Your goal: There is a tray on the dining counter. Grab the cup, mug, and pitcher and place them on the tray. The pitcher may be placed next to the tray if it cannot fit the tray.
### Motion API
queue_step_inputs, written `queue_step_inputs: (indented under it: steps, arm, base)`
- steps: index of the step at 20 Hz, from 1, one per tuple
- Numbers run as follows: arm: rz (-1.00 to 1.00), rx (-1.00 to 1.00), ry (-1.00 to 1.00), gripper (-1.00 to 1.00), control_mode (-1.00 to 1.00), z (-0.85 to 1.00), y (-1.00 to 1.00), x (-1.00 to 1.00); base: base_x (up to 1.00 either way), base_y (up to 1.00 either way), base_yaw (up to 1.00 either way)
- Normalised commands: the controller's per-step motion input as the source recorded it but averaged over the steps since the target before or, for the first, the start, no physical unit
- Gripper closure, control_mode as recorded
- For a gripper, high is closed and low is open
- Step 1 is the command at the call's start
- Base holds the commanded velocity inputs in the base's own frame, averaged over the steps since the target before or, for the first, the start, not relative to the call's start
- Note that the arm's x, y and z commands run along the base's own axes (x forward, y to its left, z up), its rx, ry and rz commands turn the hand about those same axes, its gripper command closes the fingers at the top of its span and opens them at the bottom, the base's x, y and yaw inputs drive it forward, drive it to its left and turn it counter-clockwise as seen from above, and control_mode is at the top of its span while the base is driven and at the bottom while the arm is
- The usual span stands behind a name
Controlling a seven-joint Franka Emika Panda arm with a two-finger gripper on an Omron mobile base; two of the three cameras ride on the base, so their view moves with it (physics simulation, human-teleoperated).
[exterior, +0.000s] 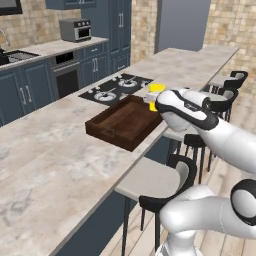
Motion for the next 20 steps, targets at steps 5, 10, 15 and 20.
queue_step_inputs:
  steps: [5, 10, 15, 20]
  arm:
    - [0.03, 0.0, 0.0, 1.0, -1.0, -0.15, 0.0, 0.33]
    - [0.02, 0.0, 0.0, 1.0, -1.0, -0.17, 0.0, 0.3]
    - [0.02, 0.0, 0.0, 1.0, -1.0, -0.29, 0.0, 0.27]
    - [0.02, 0.0, 0.0, 1.0, -1.0, -0.33, 0.0, 0.29]
  base:
    - [0.0, 0.0, 0.0]
    - [0.0, 0.0, 0.0]
    - [0.0, 0.0, 0.0]
    - [0.0, 0.0, 0.0]
